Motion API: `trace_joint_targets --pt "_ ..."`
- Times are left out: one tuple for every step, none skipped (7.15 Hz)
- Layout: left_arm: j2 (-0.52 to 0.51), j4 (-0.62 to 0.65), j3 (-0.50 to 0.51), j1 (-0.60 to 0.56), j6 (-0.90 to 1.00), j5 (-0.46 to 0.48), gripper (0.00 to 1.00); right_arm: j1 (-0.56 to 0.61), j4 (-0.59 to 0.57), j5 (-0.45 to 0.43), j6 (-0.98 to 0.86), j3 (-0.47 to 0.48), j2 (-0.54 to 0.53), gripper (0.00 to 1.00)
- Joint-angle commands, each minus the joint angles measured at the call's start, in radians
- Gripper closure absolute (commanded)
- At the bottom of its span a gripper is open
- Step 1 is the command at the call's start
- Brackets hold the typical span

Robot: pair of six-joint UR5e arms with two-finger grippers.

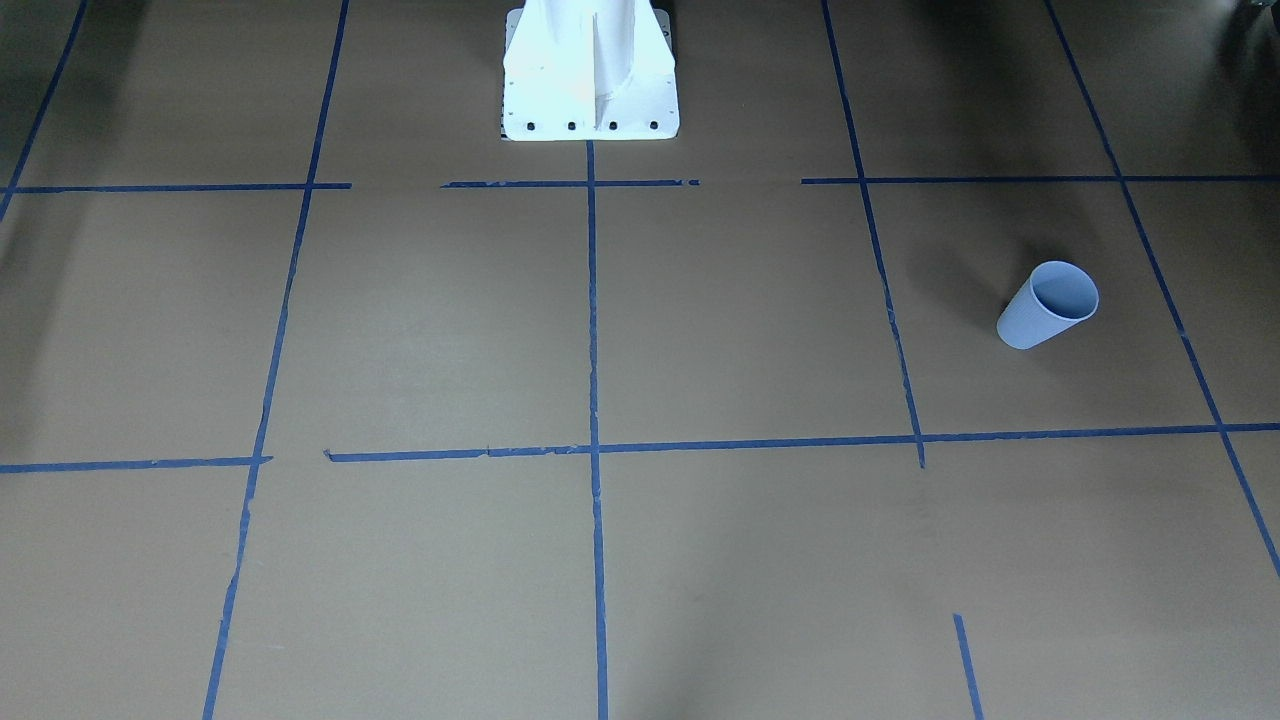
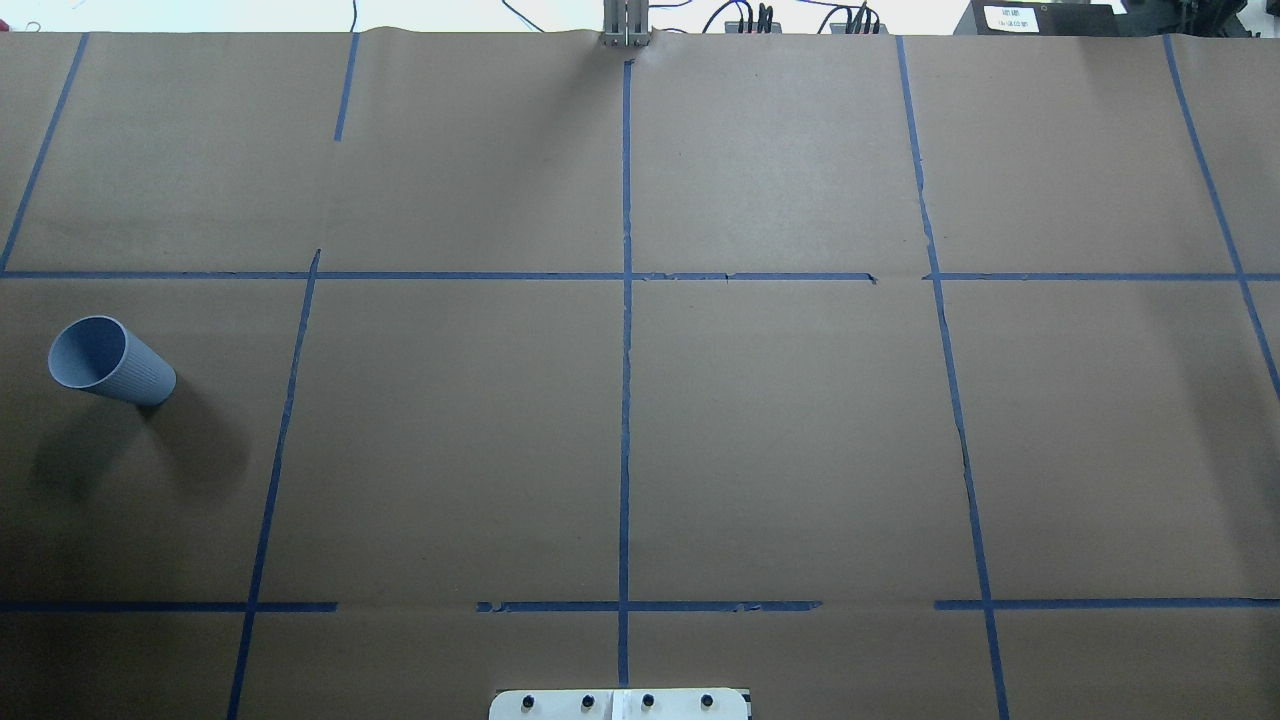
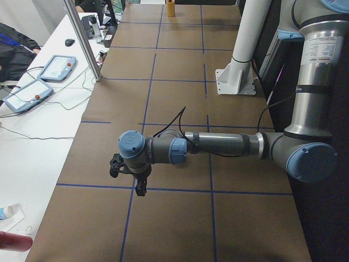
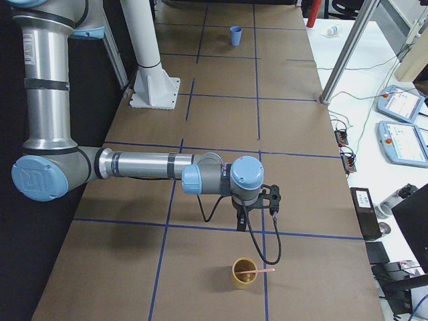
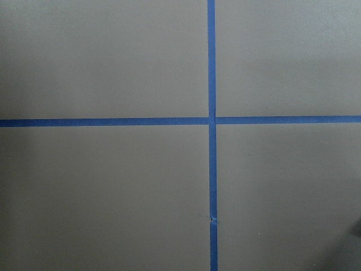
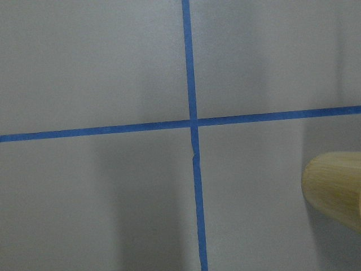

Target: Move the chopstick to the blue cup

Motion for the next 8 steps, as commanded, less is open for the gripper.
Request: trace_joint_targets --pt "0.007 -0.002 0.0 0.0 0.003 0.0 0.0 0.0 0.0 0.0 0.001 0.004 -0.002 0.0" --pt "0.008 -0.002 0.0 0.0 0.003 0.0 0.0 0.0 0.002 -0.001 0.002 0.004 -0.003 0.0" --pt "0.008 -0.002 0.0 0.0 0.003 -0.002 0.0 0.0 0.002 -0.001 0.002 0.004 -0.005 0.0" --pt "0.007 -0.002 0.0 0.0 0.003 0.0 0.0 0.0 0.002 -0.001 0.002 0.004 -0.003 0.0" --pt "0.007 -0.002 0.0 0.0 0.0 -0.002 0.0 0.0 0.002 -0.001 0.002 0.004 -0.002 0.0" --pt "0.007 -0.002 -0.001 0.0 0.0 -0.002 0.0 0.0 0.002 0.0 0.0 0.013 0.005 0.0" --pt "0.007 -0.002 -0.001 0.002 0.0 -0.002 0.0 -0.002 0.002 0.0 0.001 0.03 0.005 0.0" --pt "0.005 -0.002 -0.003 0.0 0.0 -0.002 0.0 -0.002 0.0 -0.004 0.005 0.032 -0.003 0.0"
